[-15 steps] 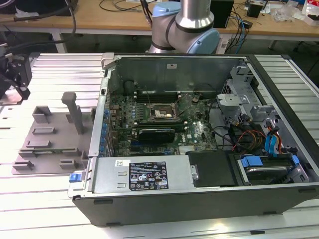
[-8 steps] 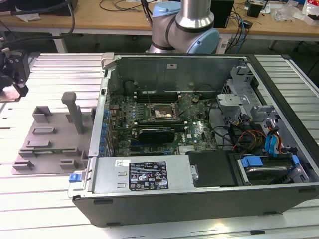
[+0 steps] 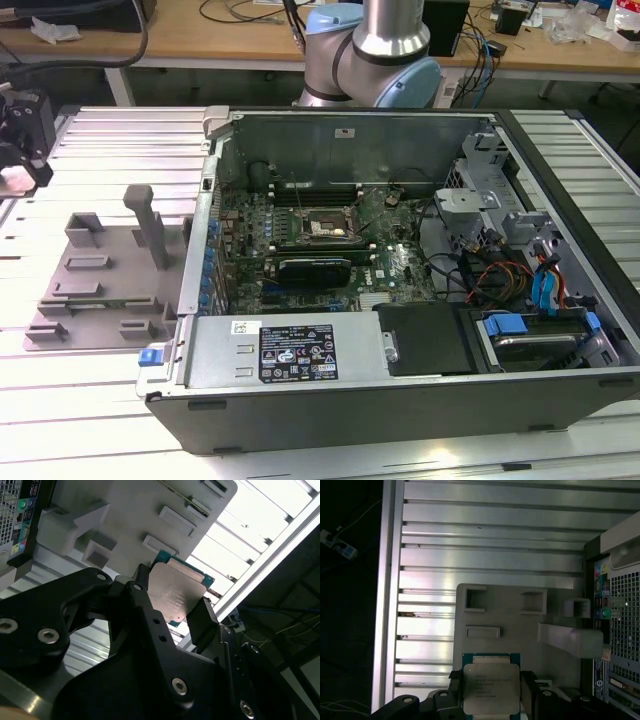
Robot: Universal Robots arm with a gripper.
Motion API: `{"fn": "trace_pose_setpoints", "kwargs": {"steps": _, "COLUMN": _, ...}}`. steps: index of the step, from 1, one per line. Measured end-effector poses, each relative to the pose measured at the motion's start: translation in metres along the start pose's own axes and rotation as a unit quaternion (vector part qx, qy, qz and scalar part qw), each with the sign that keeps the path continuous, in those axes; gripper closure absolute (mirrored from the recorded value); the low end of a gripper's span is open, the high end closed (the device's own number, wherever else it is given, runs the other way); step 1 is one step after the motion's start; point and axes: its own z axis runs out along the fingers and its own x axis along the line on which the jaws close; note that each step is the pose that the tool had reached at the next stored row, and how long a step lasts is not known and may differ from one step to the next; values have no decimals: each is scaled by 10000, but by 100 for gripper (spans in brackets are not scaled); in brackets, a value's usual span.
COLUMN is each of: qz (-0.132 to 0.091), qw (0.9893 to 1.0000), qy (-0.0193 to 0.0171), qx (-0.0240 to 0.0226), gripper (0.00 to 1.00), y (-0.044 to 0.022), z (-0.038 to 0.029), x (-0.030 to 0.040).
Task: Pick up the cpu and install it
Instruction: 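Pick up the cpu and move it towards the insertion slot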
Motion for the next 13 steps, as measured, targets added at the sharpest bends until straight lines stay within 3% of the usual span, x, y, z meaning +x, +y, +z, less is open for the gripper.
{"fn": "trace_pose_setpoints", "kwargs": {"steps": 13, "qz": 0, "qw": 10000, "qy": 0, "qx": -1, "gripper": 45, "y": 8, "z": -157, "x": -4}}
